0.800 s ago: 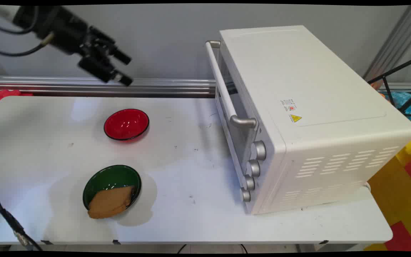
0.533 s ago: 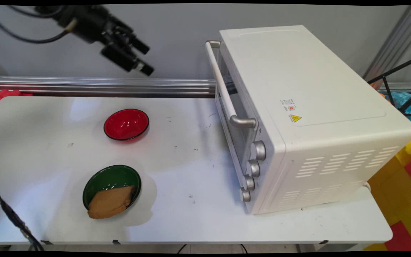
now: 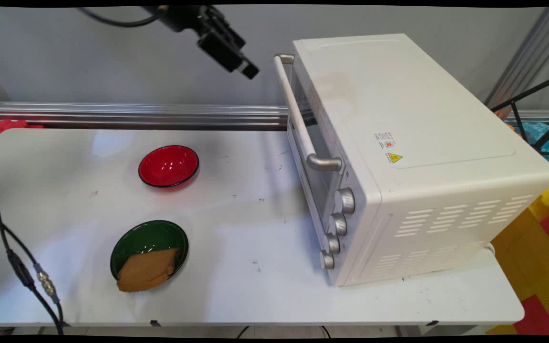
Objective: Open the oven
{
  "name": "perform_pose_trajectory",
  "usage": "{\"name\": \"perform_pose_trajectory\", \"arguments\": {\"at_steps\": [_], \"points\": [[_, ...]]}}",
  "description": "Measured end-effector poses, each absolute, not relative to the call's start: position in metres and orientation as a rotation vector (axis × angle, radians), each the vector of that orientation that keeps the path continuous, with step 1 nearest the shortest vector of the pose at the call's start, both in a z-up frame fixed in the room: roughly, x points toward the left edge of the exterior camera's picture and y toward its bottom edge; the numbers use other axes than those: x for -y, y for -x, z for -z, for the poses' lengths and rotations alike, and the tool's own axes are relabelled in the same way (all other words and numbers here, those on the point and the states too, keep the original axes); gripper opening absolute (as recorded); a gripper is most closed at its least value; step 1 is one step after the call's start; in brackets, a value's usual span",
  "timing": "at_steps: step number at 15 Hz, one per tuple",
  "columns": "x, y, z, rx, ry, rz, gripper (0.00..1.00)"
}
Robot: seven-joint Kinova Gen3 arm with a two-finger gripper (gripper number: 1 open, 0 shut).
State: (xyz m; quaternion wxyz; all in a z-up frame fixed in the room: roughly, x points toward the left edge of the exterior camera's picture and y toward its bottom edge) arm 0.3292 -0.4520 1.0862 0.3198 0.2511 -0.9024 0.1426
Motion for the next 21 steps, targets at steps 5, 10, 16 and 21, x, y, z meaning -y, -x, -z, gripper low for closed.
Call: {"name": "perform_pose_trajectory", "arguments": {"at_steps": [5,10,16,21], "points": [[0.466,-0.302,-1.093,2.402,-0.673,-0.366,1.0],[0.478,-0.281,-1.094,2.436,-0.678,-0.329,0.0],[0.491,-0.269,-1.088,2.496,-0.621,-0.311,0.0],[0.504,-0.263,-1.074,2.535,-0.528,-0.292,0.0]]}}
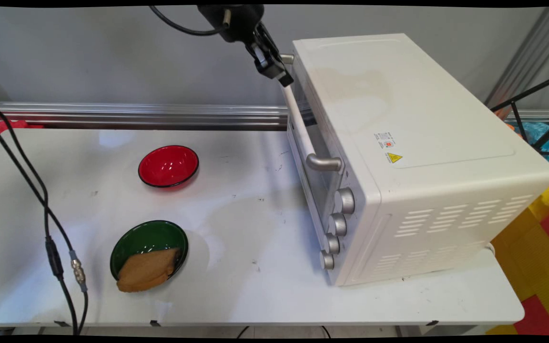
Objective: Open the oven
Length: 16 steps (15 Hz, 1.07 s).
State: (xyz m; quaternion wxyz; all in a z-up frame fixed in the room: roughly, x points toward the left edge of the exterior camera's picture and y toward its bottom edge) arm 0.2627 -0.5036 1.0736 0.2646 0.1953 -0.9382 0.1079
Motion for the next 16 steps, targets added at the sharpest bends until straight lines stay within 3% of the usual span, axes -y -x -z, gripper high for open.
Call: {"name": "perform_pose_trajectory", "arguments": {"at_steps": [16], "points": [[0.535,-0.246,-1.028,2.499,-0.508,-0.257,0.0]]}}
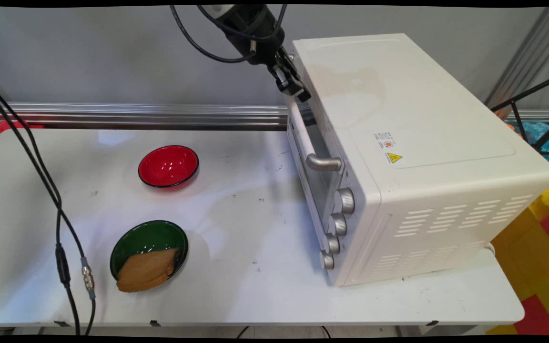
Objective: Open the oven
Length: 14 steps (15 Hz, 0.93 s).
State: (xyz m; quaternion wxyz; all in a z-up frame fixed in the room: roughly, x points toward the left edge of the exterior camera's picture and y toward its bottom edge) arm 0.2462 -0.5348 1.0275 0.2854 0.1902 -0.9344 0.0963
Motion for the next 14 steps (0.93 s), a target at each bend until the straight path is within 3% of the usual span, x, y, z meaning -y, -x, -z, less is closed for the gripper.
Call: {"name": "perform_pose_trajectory", "arguments": {"at_steps": [14], "points": [[0.537,-0.254,-1.005,2.52,-0.496,-0.263,0.0]]}}
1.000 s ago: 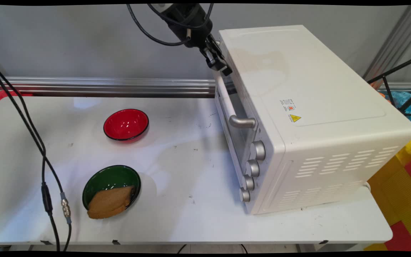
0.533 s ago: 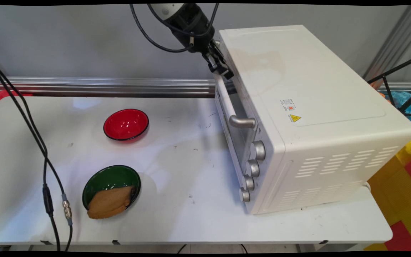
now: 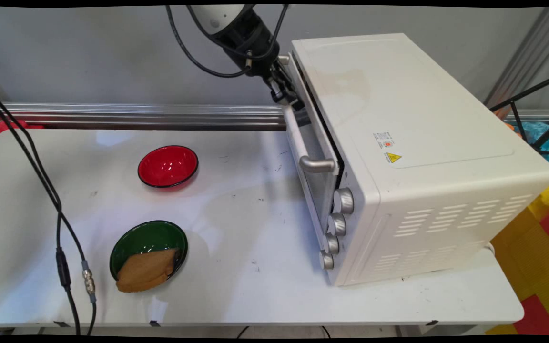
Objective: Open the oven
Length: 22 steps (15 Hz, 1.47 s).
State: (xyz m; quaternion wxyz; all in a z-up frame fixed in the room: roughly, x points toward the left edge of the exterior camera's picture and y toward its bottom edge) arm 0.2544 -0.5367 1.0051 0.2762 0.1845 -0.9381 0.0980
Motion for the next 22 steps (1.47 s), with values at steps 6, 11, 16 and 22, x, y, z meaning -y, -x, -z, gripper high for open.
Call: {"name": "perform_pose_trajectory", "arguments": {"at_steps": [6,11,16,22], "points": [[0.525,-0.271,-0.999,2.558,-0.493,-0.245,0.0],[0.515,-0.292,-0.993,2.596,-0.502,-0.23,0.0],[0.508,-0.313,-0.985,2.609,-0.511,-0.238,0.0],[0.501,-0.34,-0.965,2.593,-0.513,-0.264,0.0]]}}
